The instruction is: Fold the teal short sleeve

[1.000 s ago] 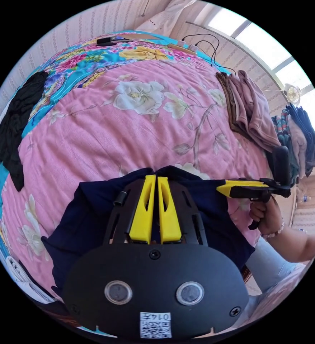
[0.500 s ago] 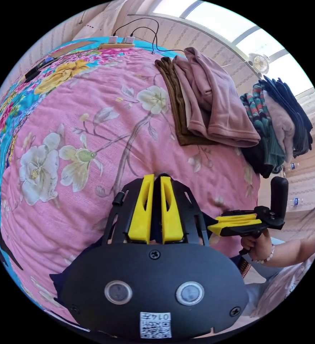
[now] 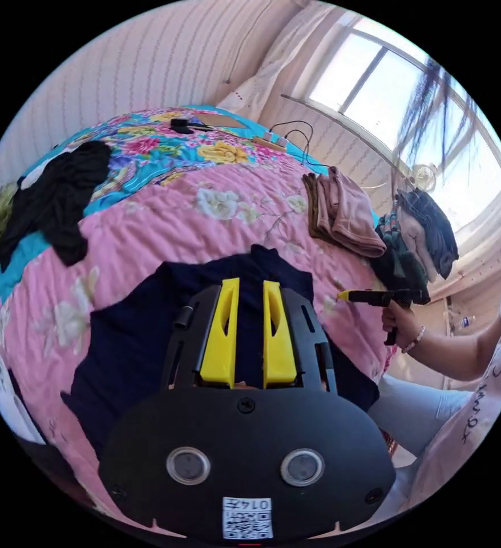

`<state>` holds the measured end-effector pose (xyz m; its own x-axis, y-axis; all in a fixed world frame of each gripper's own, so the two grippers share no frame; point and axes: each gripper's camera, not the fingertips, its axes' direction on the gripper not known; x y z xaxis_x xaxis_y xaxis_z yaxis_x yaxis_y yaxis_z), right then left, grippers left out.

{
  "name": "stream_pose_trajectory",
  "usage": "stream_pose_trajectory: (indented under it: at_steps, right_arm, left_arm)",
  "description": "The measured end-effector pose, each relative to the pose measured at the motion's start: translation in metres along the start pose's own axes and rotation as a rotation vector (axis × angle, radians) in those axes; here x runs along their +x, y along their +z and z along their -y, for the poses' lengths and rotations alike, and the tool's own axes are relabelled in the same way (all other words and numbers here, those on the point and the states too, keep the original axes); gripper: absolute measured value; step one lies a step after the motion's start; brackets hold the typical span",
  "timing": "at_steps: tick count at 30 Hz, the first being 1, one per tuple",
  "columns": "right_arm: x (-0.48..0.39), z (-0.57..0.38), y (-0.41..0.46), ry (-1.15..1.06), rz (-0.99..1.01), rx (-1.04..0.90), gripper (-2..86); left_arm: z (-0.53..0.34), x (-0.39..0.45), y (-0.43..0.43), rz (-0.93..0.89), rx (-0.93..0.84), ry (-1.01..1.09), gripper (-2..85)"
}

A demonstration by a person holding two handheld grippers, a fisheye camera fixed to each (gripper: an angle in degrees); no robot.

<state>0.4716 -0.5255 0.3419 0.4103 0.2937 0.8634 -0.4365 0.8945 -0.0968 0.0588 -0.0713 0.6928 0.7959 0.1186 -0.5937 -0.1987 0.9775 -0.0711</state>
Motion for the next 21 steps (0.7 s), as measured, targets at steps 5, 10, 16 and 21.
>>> stream_pose_trajectory:
  at_steps: [5,10,16,21]
  right_arm:
    - [-0.087,0.022,0.031,-0.327,-0.079,-0.139,-0.1]
    - [-0.121,0.024,0.065,-0.335,-0.324,-0.119,1.4]
    - [-0.077,0.012,0.041,-0.109,-0.199,0.036,6.9]
    - [-0.046,0.014,0.045,-0.032,-0.087,0.081,7.6]
  left_arm:
    - [-0.134,-0.071,-0.072,0.197,0.056,-0.346,5.5]
    - [-0.215,-0.110,-0.120,0.227,0.087,-0.517,4.3]
    - [-0.171,-0.090,-0.094,0.097,0.058,-0.347,4.2]
    - [-0.070,-0.035,-0.028,-0.055,0.029,-0.118,4.7]
